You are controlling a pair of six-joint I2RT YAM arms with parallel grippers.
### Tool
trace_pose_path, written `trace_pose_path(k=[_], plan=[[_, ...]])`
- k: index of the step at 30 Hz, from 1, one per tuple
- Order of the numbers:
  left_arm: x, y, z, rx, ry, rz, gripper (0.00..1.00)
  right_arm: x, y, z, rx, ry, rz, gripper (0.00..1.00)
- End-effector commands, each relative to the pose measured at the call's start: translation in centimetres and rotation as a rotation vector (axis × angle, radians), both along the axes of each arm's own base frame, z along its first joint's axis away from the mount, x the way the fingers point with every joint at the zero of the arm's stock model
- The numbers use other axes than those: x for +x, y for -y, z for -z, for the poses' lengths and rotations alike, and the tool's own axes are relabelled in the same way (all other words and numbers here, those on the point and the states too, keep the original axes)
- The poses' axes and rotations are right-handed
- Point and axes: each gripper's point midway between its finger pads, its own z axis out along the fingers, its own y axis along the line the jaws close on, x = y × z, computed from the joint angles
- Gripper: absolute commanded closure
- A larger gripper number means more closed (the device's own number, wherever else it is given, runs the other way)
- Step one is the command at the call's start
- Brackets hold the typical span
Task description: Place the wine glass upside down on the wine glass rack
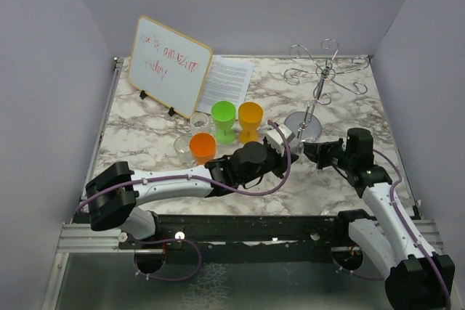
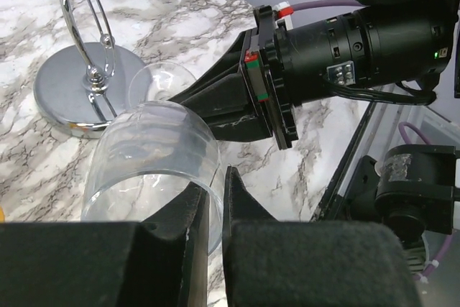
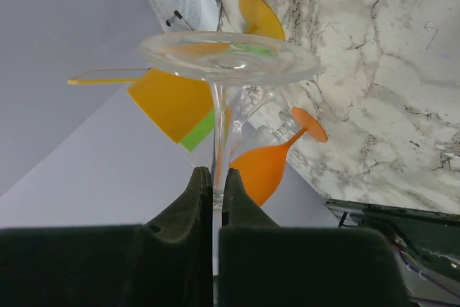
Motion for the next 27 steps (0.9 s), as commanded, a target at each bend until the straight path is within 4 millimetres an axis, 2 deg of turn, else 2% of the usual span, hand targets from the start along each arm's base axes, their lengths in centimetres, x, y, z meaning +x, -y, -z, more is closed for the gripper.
trace_pose_path(k=[1,3,7,11,15,19,23,27], plan=[[0.0,0.2,-0.9,-0.051,0.021,-0.009,0.84,0.0,-0.7,-0.5,-0.007,0.060,-0.059,0.99],[0.3,-0.4,-0.7,-0.056,0.008,-0.038,0.65,0.6,-0.2,-0.5,-0.073,0.111,-0.056,0.99],[0.7,-2.3,-1.4,-0.088,-0.010,-0.109,0.36,2.3,1.0,-0.7,-0.252,0.241,-0.081,0.99],[0.5,-4.7,-2.4,-0.111,-0.017,-0.148,0.18,3.7,3.2,-2.0,-0.483,0.357,-0.069,0.99],[1.1,-7.2,-2.9,-0.091,-0.035,-0.208,0.11,3.9,6.4,-3.8,-0.725,0.463,-0.010,1.00],[2.2,-9.0,-3.5,-0.056,-0.057,-0.257,0.07,3.5,8.7,-6.5,-0.924,0.622,0.046,0.99],[3.0,-9.7,-4.5,-0.031,-0.087,-0.243,0.07,2.5,9.6,-10.3,-1.087,0.827,0.066,1.00],[3.1,-10.0,-5.5,-0.025,-0.120,-0.205,0.07,1.8,9.2,-13.3,-1.208,0.977,0.006,0.99]])
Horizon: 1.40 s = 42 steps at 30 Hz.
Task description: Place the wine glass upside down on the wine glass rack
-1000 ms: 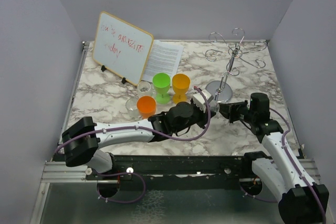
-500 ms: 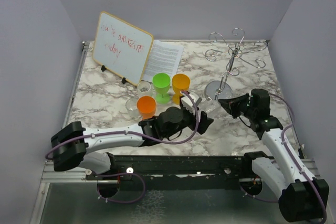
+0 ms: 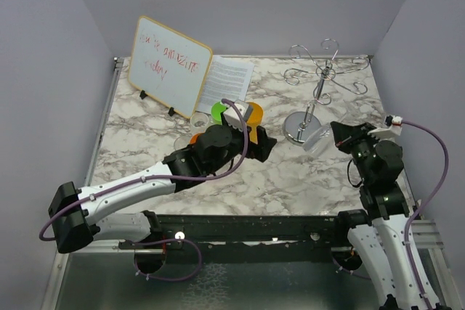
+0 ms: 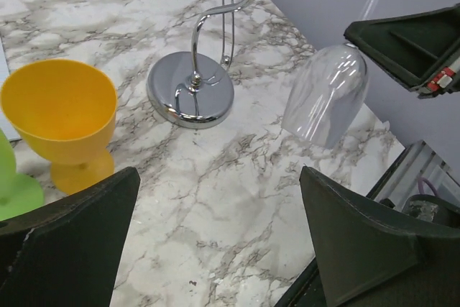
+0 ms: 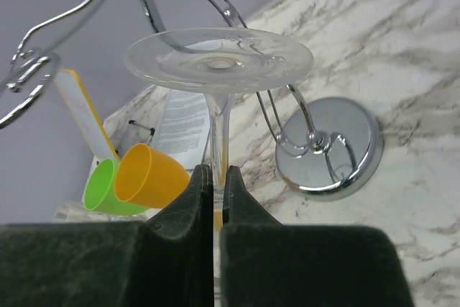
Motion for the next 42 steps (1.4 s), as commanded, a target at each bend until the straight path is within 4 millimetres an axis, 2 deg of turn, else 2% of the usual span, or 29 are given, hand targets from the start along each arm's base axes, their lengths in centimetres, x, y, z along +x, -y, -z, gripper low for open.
trace_pose_path(k=[1,7,10,15,29,35,42], plan=[[-0.6,-0.4,-1.0,0.021,-0.061,0.068,0.07,0.0,0.8,-4.4,-0.254,0.191,-0.016,0.99],[-0.3,-0.9,-0.9,0.022,-0.095,0.093,0.07,-1.0,0.0,-7.3,-0.447,0.399,-0.080,1.00],[0.0,-1.1,-0.5,0.030,-0.114,0.092,0.07,-1.2,-0.2,-7.8,-0.519,0.469,-0.094,0.99],[0.4,-1.1,-0.3,0.028,-0.127,0.096,0.07,-0.3,-1.0,-7.8,-0.587,0.481,-0.145,0.99],[0.9,-1.2,-0.3,0.017,-0.145,0.075,0.07,2.6,-2.3,-8.2,-0.547,0.516,-0.190,0.99],[1.1,-1.1,-0.2,0.019,-0.153,0.069,0.07,3.6,-3.8,-8.1,-0.526,0.530,-0.264,0.99],[1.4,-0.8,-0.1,0.028,-0.158,0.065,0.07,3.4,-5.5,-8.0,-0.511,0.543,-0.369,0.99]])
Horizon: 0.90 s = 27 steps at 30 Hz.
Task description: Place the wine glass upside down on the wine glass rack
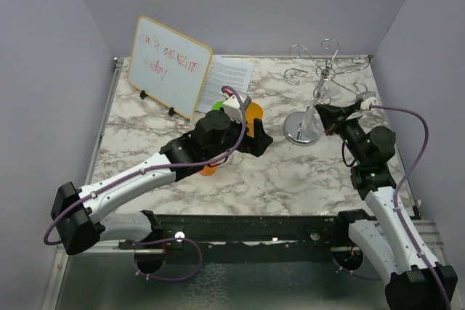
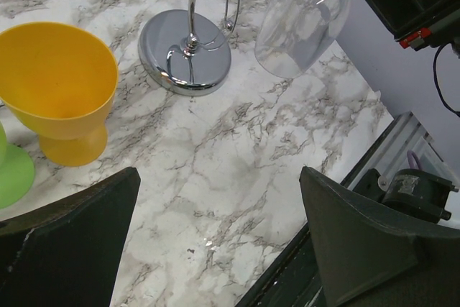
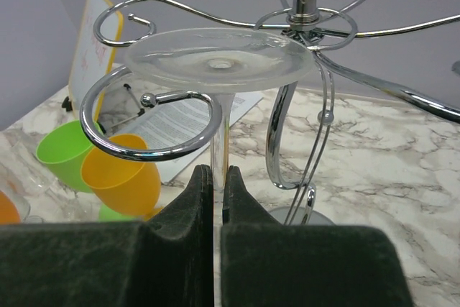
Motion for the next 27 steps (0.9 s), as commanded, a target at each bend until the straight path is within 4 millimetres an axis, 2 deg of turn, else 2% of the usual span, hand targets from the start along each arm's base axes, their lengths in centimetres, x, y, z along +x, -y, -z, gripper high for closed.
trace_pose_path(k=[1,8,12,19,27], plan=[[0.2,0.4,-1.1,-0.020,0.002,0.006,0.07,-1.2,-2.0,-3.8,0.003,0.115,-0.125,0.99],[0.4,0.3,-1.1,-0.019,0.003,0.000,0.07,-2.5,-3.8,-3.5,-0.010,0.102,-0.246,1.00],[0.4,0.1,-1.0,-0.017,0.000,-0.004,0.07,-2.9,-3.9,-3.6,-0.006,0.109,-0.254,1.00],[0.5,-0.1,-1.0,-0.014,0.001,-0.014,0.07,-3.6,-2.9,-4.0,0.020,0.123,-0.198,0.99],[0.6,-0.3,-0.9,-0.010,0.000,-0.021,0.07,-3.0,0.0,-3.3,0.072,0.108,-0.016,0.99]])
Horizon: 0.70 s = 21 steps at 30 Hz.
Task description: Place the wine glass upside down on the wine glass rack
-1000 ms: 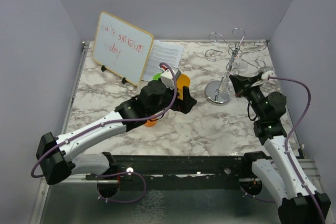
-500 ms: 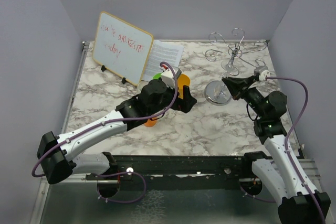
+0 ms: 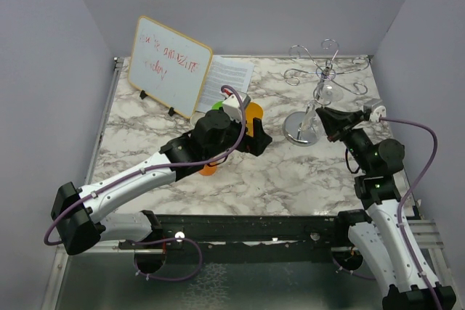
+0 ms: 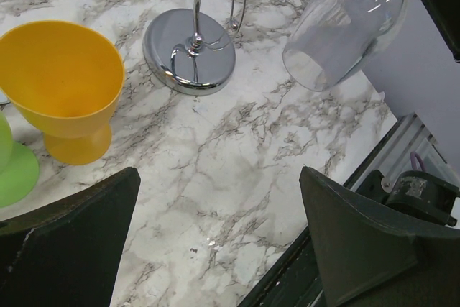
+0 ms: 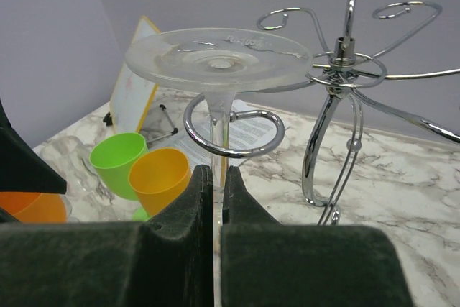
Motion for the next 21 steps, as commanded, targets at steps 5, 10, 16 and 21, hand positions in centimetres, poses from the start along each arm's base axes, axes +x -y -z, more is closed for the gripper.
trace_pose_path(k=[5,10,16,21], plan=[[0.4,-0.2,-0.9,-0.011,0.004,-0.016,0.07,1.8,2.1,0.9,0.039,-0.081,0.141,0.98],[0.7,-0.2,-1.0,-0.007,0.008,-0.020,0.07,2.5,1.9,1.7,0.053,-0.139,0.137,0.86],[1.1,-0.2,-1.2,0.004,0.015,-0.028,0.07,2.4,1.9,2.7,0.064,-0.220,0.141,0.48],[1.6,-0.3,-1.8,0.007,0.026,-0.046,0.06,1.2,1.9,2.9,0.078,-0.260,0.131,0.29]])
